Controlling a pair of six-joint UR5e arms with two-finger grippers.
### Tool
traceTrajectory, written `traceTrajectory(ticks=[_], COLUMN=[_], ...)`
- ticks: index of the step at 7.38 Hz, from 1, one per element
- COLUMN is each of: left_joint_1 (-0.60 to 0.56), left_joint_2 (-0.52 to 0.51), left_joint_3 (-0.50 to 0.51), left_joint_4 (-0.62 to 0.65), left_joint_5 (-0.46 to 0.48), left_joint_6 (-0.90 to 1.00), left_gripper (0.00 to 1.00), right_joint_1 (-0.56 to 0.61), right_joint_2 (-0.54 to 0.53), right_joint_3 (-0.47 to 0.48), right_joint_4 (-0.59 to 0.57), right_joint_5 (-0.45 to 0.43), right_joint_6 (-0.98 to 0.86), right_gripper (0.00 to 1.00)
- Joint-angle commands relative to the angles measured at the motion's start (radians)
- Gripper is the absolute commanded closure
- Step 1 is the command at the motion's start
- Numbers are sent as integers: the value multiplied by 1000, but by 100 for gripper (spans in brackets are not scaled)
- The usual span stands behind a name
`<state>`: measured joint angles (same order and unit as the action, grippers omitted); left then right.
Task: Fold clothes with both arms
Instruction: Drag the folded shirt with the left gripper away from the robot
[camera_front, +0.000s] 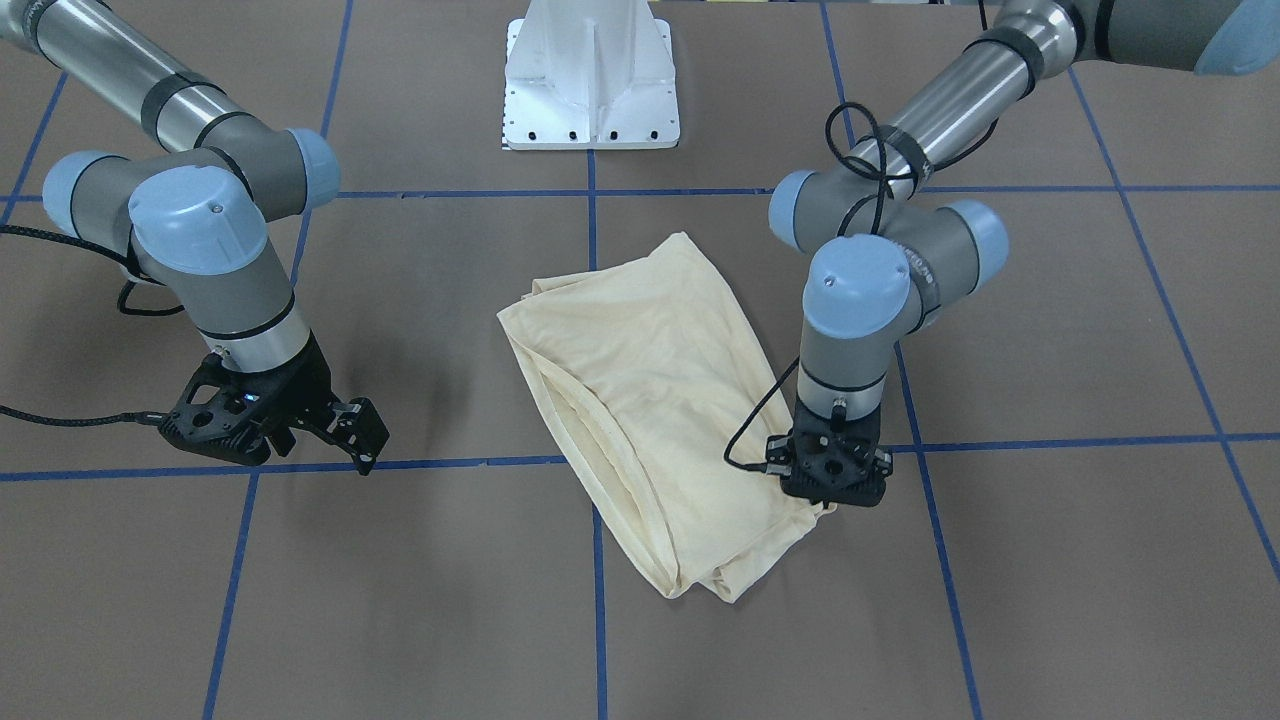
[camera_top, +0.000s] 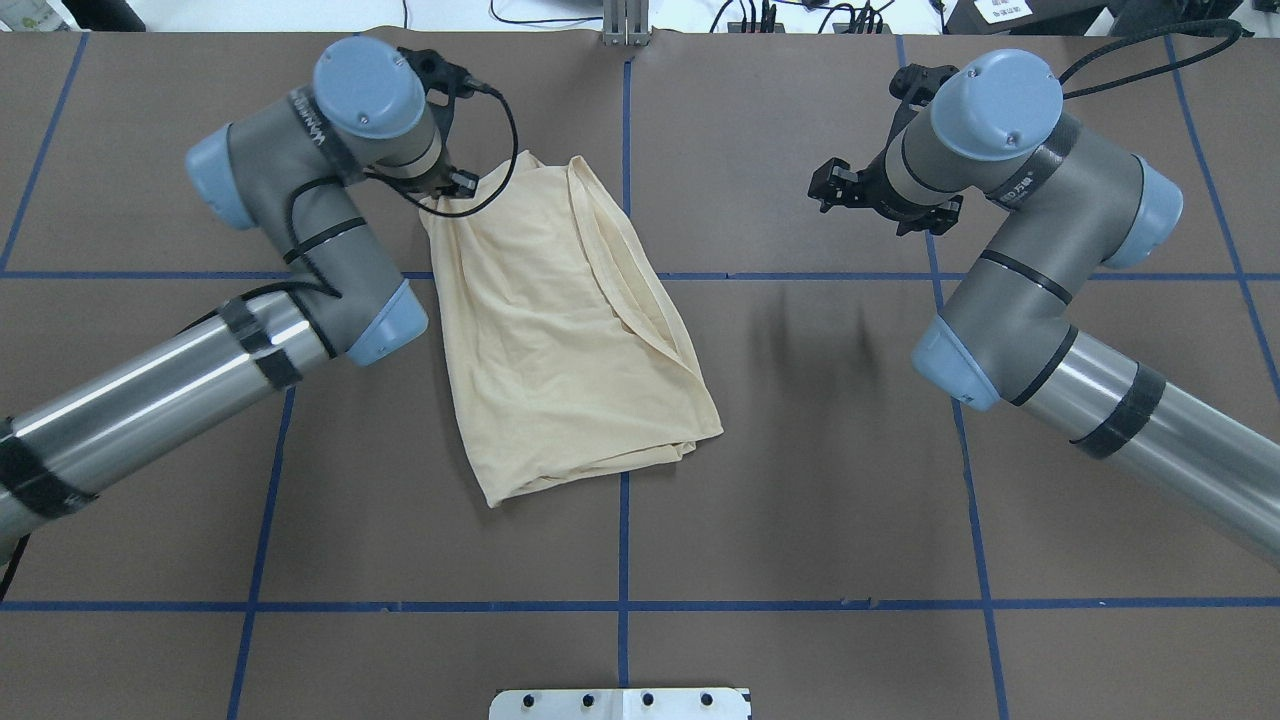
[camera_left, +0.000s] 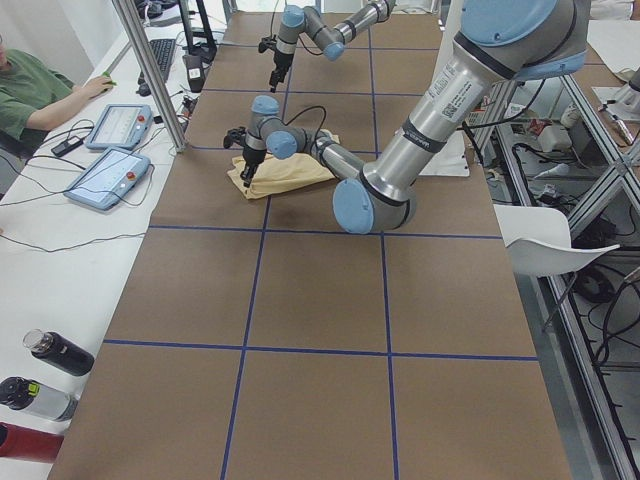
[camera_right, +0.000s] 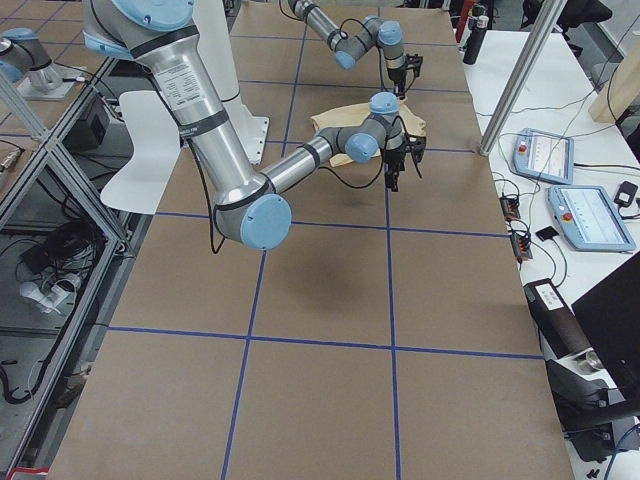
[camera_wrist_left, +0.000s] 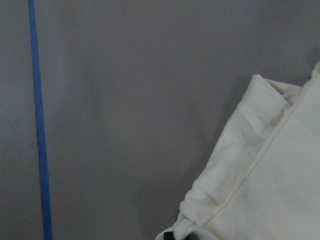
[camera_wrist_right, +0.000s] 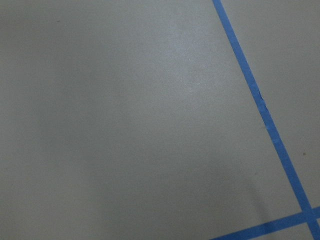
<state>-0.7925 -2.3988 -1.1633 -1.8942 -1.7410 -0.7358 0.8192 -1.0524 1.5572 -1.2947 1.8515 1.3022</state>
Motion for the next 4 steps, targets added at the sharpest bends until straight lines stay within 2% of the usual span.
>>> traceTrajectory(ticks=[1,2,4], left_joint_1=[-23,-39,-72], left_joint_2=[-149,-129,30], left_joint_3=[169,151,-46], left_joint_4=[-74,-115,-128], left_joint_5=[-11,-64,-208], left_joint_6=[-11,4,10], left_gripper=[100,1,0], right_joint_1=[-2,-5,-31], right_joint_2=[6,9,87], right_joint_3=[4,6,-8], right_joint_4=[0,0,-18], right_joint_5=[1,1,-2], right_joint_6=[2,5,55], right_gripper=[0,0,0])
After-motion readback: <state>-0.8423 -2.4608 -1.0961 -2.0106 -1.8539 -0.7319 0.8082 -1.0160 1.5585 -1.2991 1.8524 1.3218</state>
